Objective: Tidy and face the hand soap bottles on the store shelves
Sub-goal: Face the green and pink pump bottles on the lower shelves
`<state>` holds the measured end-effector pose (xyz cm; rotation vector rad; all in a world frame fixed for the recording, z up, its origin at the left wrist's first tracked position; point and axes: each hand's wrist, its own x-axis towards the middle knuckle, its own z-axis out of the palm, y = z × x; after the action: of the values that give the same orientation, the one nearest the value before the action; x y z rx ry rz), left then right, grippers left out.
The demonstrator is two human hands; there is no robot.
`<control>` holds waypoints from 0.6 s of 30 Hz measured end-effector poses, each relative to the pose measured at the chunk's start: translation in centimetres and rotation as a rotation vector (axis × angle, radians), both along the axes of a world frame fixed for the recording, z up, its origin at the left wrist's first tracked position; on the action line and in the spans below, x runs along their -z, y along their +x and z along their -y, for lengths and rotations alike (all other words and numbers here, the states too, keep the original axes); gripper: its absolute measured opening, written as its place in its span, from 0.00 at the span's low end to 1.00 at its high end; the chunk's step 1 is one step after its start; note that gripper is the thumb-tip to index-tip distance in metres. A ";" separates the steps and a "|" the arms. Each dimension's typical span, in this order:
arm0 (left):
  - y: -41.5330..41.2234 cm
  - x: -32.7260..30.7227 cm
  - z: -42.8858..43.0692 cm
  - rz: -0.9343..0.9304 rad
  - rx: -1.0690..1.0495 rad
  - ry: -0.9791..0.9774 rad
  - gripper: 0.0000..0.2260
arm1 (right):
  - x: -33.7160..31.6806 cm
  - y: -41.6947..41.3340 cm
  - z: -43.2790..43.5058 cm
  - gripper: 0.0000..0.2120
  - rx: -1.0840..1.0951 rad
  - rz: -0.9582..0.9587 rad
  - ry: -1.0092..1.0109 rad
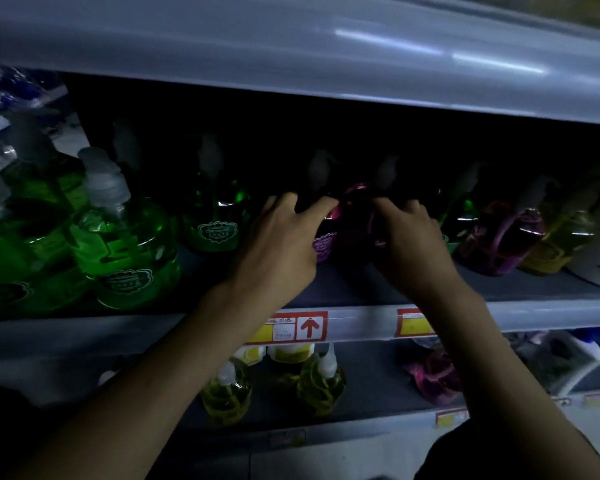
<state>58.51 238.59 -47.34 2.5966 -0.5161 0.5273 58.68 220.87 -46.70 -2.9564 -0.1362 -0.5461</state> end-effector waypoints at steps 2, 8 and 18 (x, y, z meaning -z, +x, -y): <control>0.3 -0.2 -0.4 -0.022 0.022 0.000 0.32 | -0.6 0.2 0.6 0.32 -0.054 -0.058 0.084; 0.5 -0.3 -0.6 0.026 -0.008 0.081 0.29 | 0.1 -0.2 1.0 0.34 -0.016 -0.020 -0.028; 0.5 -0.1 -0.5 0.051 -0.001 0.070 0.29 | -1.1 0.5 1.7 0.33 -0.076 -0.090 0.039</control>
<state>59.01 239.14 -47.21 2.6558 -0.5596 0.5865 59.19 219.13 -45.62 -2.9172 -0.2247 -0.4009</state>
